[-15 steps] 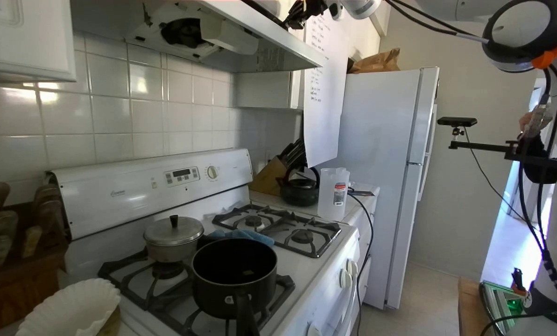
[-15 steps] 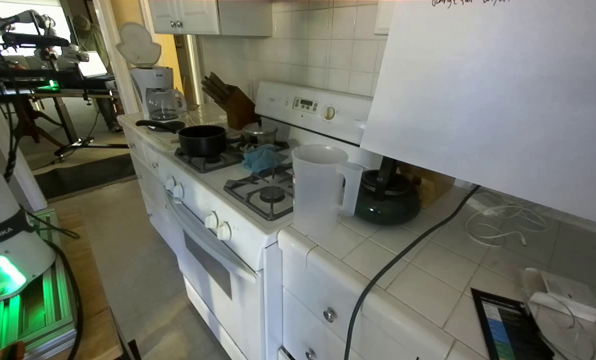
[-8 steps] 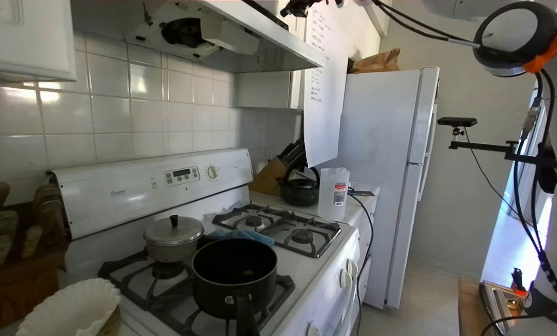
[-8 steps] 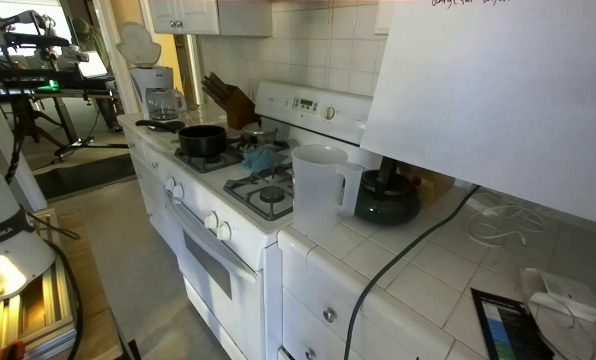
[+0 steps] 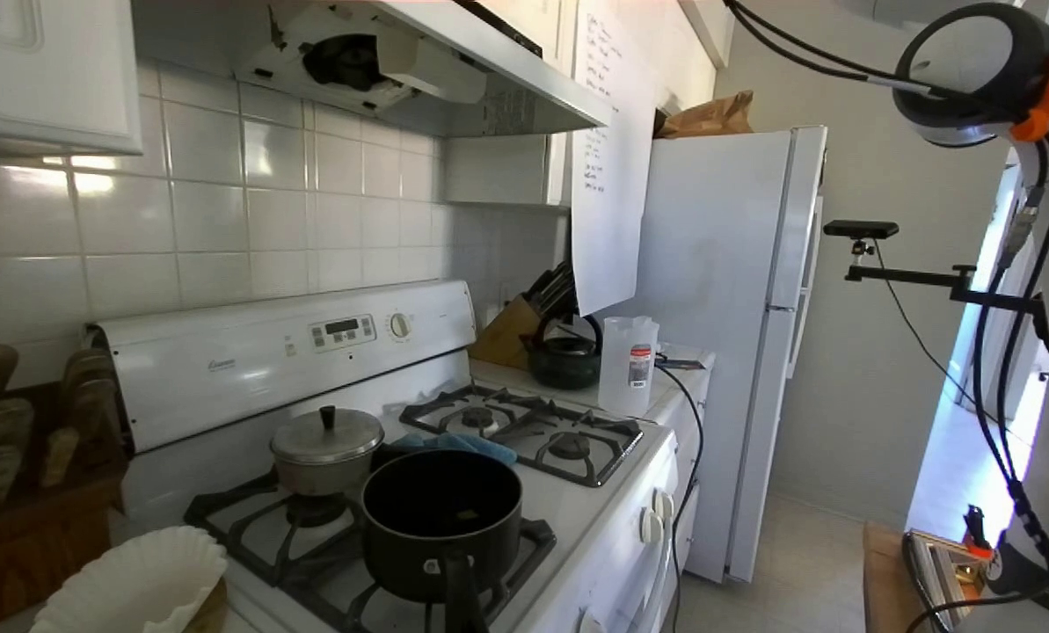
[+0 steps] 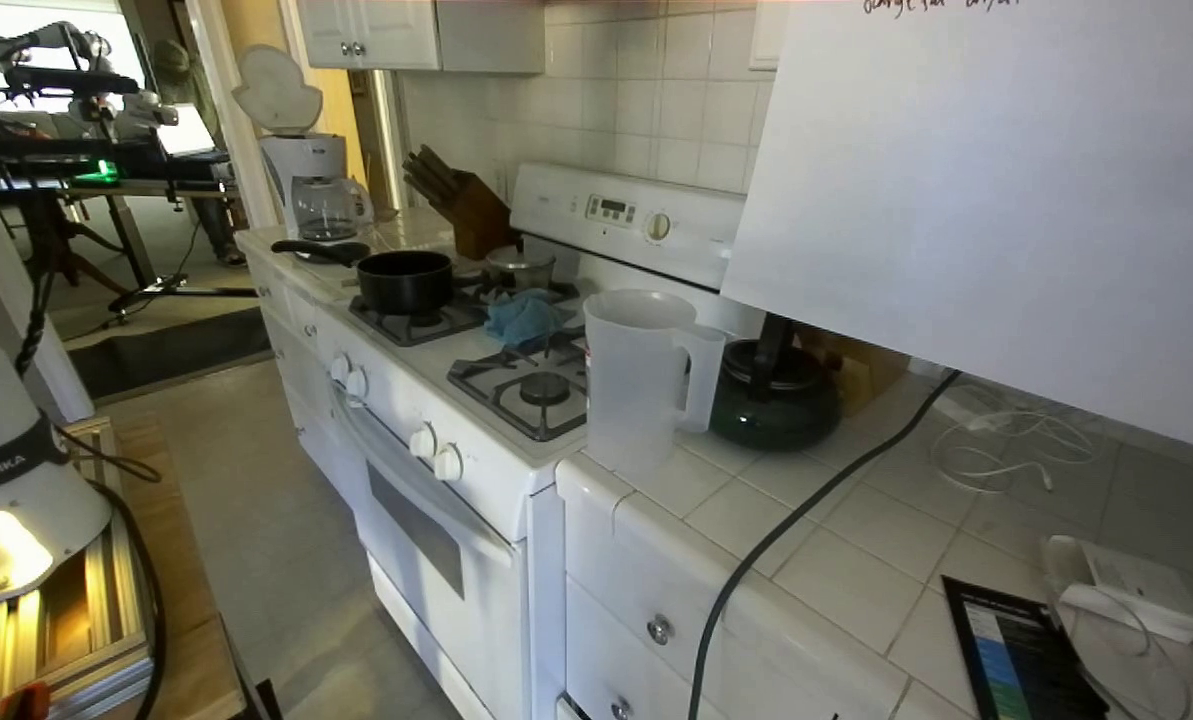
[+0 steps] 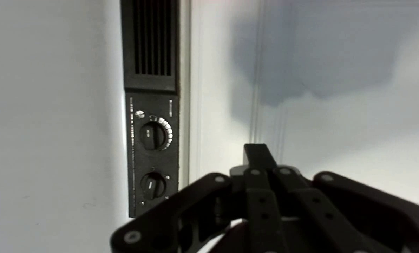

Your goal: Flip the switch at the top

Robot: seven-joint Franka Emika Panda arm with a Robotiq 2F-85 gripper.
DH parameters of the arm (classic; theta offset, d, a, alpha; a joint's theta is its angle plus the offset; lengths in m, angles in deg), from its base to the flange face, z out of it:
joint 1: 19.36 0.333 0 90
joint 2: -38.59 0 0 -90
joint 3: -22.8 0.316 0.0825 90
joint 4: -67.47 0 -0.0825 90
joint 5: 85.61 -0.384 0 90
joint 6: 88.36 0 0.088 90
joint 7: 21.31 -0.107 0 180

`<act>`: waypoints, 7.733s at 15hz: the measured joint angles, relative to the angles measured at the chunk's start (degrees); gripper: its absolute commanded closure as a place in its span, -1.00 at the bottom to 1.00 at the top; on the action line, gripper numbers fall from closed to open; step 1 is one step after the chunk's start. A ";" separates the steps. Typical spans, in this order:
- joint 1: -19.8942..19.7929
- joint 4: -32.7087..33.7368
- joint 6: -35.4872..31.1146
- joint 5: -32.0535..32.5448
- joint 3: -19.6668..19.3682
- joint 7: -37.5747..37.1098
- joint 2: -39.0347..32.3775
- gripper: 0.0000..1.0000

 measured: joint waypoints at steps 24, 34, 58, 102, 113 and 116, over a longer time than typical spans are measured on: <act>-4.85 -9.46 -17.36 -2.03 -0.43 20.37 -0.13 -1.00; 9.16 -34.19 -47.59 13.58 -12.56 -5.17 8.40 -1.00; 22.31 -40.67 -28.79 21.71 -19.32 -36.46 17.65 -1.00; 9.25 -29.21 -28.31 -13.72 -9.64 8.97 6.49 0.27; 9.32 -28.68 -29.06 -13.53 -9.70 3.56 5.70 0.93; 9.37 -28.68 -29.09 -12.85 -9.74 0.92 5.70 0.93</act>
